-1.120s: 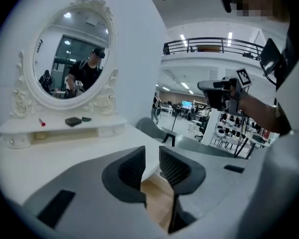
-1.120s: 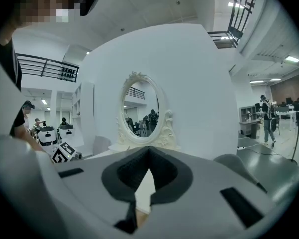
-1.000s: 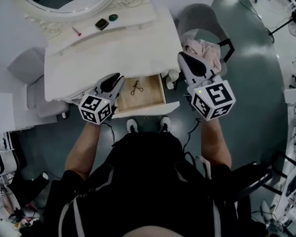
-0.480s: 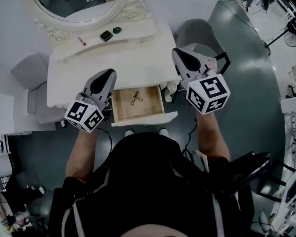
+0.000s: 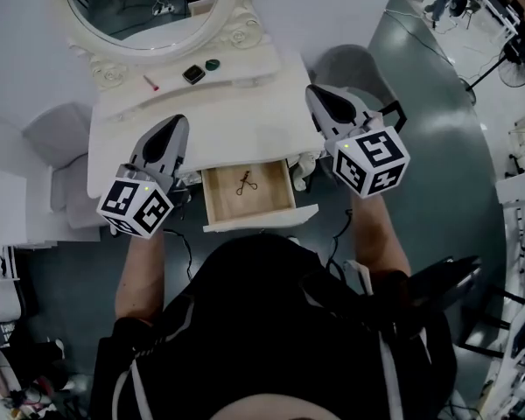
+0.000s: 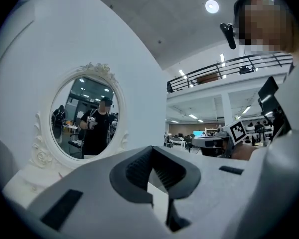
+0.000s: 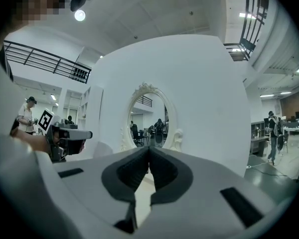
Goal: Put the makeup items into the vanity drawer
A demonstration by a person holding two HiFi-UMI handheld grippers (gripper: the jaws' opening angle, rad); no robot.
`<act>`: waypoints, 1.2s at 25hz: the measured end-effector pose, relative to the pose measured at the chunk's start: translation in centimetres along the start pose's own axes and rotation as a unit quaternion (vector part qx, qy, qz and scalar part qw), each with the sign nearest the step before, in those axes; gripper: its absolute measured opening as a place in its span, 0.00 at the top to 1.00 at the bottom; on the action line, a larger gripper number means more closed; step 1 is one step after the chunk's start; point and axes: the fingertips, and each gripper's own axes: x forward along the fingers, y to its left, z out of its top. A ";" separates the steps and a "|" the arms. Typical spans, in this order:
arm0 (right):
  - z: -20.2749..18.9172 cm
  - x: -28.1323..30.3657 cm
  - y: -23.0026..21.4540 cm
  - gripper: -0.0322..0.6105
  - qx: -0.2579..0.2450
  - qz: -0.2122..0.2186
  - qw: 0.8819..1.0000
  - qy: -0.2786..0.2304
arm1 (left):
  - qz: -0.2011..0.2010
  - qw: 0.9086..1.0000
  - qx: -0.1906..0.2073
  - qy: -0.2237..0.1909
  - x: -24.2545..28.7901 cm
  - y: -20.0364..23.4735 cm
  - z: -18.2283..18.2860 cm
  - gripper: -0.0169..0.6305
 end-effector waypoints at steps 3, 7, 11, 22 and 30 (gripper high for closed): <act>0.0 0.2 0.3 0.94 0.004 -0.003 1.000 0.003 | 0.025 1.000 0.004 0.000 -0.6 1.0 0.5 0.97; -0.1 0.3 1.0 0.94 0.001 -0.004 1.000 0.010 | 0.030 1.000 -0.003 0.005 -1.1 1.5 0.6 0.97; 0.2 0.4 1.7 0.94 -0.002 -0.005 1.000 0.012 | 0.026 1.000 0.001 0.010 -1.3 1.5 0.9 0.97; 0.7 0.3 2.3 0.94 -0.016 -0.014 1.000 0.017 | 0.024 1.000 0.004 0.014 -1.1 1.7 0.8 0.97; 0.7 0.2 2.7 0.95 -0.027 -0.016 0.999 0.023 | 0.029 1.000 -0.001 0.012 -1.0 1.5 0.7 0.97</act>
